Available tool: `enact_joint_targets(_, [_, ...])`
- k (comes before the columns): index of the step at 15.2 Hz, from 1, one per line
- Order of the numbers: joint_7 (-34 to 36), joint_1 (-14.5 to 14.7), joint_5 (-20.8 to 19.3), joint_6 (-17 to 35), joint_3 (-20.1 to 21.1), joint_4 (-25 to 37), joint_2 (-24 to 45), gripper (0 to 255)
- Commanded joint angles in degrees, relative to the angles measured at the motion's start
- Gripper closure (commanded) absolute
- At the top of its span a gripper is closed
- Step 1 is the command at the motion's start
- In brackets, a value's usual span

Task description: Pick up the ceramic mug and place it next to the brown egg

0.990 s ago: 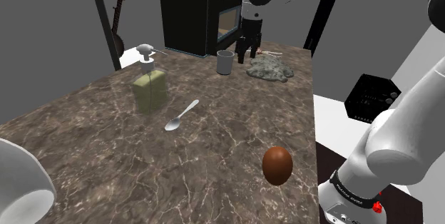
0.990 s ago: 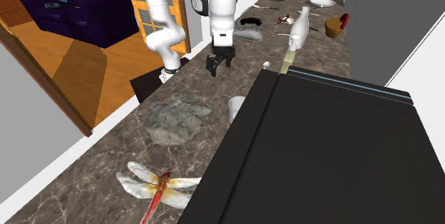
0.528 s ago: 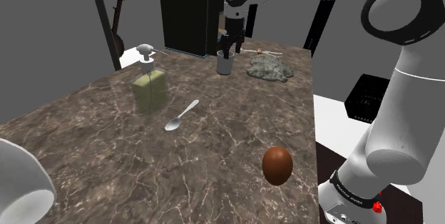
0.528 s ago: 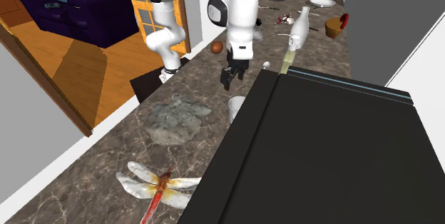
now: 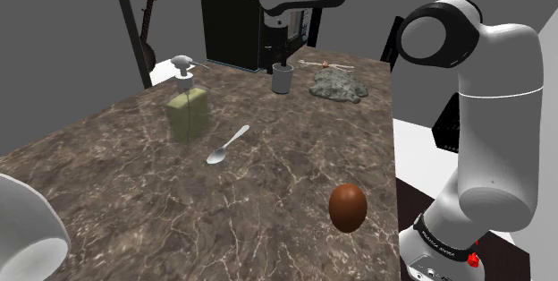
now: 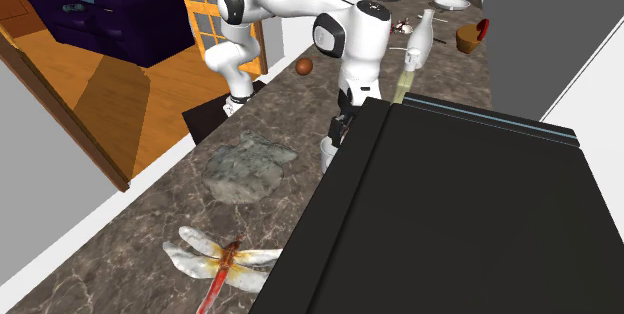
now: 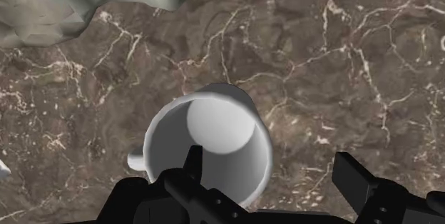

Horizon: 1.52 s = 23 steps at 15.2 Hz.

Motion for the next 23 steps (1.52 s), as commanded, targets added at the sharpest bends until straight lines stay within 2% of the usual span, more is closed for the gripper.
enact_joint_targets(1, [0.0,0.0,0.0,1.4,0.0,-1.1,0.3,0])
enact_joint_targets(5, [0.0,-0.1,-0.1,4.3,0.0,-4.1,0.1,0])
enact_joint_targets(12, [0.0,-0.1,-0.1,4.2,0.0,-4.1,0.1,0])
enact_joint_targets(13, [0.0,-0.1,-0.1,4.2,0.0,-4.1,0.1,255])
enact_joint_targets(23, [0.0,-0.1,-0.1,3.5,0.0,-3.4,0.1,255])
